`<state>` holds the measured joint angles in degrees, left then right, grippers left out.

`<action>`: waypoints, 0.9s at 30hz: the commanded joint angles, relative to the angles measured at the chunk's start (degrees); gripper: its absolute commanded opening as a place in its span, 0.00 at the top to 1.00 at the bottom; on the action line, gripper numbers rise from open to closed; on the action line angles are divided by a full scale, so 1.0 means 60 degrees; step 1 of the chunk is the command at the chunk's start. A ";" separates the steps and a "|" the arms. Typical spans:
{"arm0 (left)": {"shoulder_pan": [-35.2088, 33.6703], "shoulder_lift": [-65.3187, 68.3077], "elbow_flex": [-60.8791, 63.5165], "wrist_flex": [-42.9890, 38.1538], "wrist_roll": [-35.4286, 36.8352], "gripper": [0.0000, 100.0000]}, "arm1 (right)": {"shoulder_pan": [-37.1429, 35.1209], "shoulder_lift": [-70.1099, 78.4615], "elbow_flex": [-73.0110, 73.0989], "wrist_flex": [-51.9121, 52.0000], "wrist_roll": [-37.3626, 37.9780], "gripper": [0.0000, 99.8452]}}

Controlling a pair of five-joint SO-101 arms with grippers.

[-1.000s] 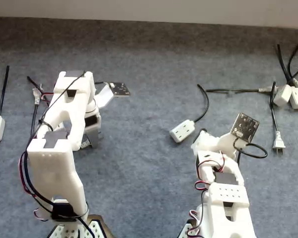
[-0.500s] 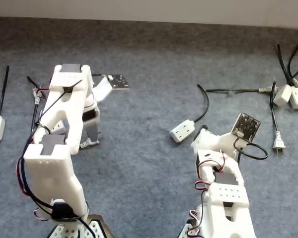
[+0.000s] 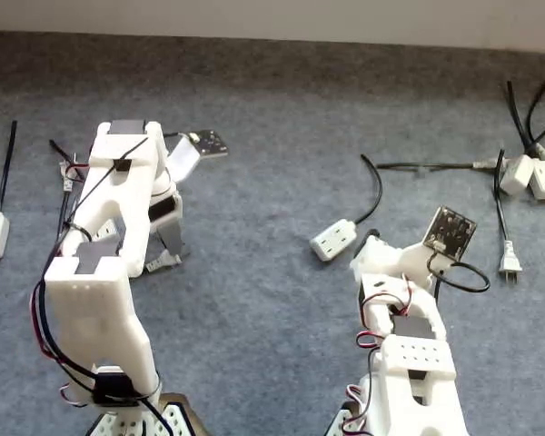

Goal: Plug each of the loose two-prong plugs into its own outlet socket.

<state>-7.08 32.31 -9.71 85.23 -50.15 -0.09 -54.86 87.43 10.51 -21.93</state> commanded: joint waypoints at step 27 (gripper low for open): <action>0.0081 0.0022 0.0901 0.0425 -0.0762 0.99 | -0.0066 -0.0168 -0.0037 -0.0183 0.0103 0.67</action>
<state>-6.64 32.75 -4.18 87.43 -54.20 -0.09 -54.86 87.43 10.51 -21.93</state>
